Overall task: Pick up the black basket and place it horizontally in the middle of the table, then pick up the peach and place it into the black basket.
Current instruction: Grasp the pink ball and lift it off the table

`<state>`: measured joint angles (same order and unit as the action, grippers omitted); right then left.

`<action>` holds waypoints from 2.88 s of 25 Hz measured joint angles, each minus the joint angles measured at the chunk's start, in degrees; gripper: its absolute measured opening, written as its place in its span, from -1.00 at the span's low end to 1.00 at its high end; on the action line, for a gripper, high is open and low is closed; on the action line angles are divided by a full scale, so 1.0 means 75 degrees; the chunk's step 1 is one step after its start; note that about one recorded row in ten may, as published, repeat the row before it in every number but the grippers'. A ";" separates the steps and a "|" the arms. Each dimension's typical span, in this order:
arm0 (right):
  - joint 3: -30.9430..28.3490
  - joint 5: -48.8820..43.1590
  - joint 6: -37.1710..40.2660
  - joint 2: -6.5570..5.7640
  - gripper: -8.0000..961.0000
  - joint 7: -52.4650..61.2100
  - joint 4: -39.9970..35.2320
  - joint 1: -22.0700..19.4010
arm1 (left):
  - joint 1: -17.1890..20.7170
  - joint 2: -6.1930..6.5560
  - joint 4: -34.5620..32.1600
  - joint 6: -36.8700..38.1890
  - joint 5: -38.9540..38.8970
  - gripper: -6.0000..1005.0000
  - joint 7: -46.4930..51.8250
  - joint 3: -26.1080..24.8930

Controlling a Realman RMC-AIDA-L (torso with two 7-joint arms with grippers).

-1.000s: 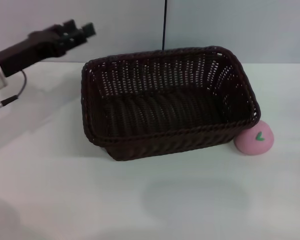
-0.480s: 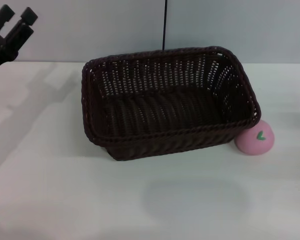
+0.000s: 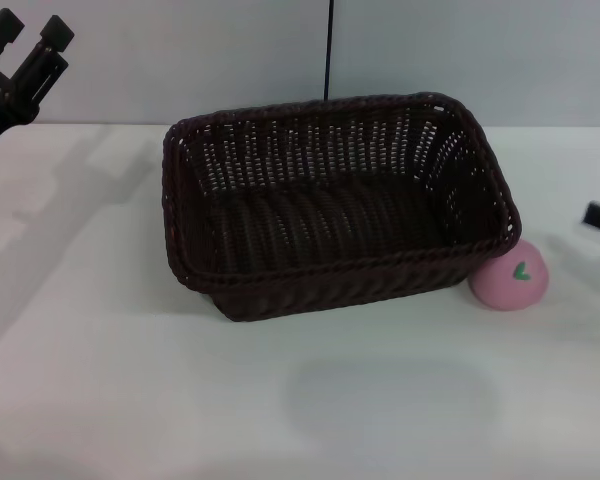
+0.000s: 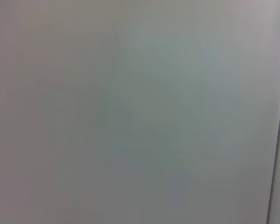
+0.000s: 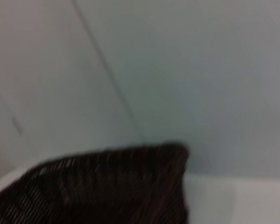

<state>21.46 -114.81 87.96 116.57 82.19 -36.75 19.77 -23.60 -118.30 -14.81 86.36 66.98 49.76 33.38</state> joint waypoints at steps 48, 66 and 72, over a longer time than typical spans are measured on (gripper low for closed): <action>0.0955 -0.1125 -0.0734 0.0289 -0.18 -0.0091 0.0356 0.0463 | -0.0167 0.0000 0.0276 -0.0007 -0.0308 0.45 0.0014 -0.0035; -0.0240 -0.0557 -0.0237 0.0078 -0.47 -0.0260 0.0279 -0.0121 | -0.0176 0.0013 0.0288 -0.0089 -0.0331 0.45 -0.0003 -0.0245; -0.1337 0.0277 0.0500 0.0004 -0.54 -0.0283 0.0252 -0.0219 | -0.0155 0.0013 0.0288 -0.0069 -0.0328 0.45 -0.0003 -0.0246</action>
<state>11.44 -112.73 91.71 116.60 80.06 -34.87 18.13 -24.76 -118.21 -12.65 85.84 64.52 49.74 31.54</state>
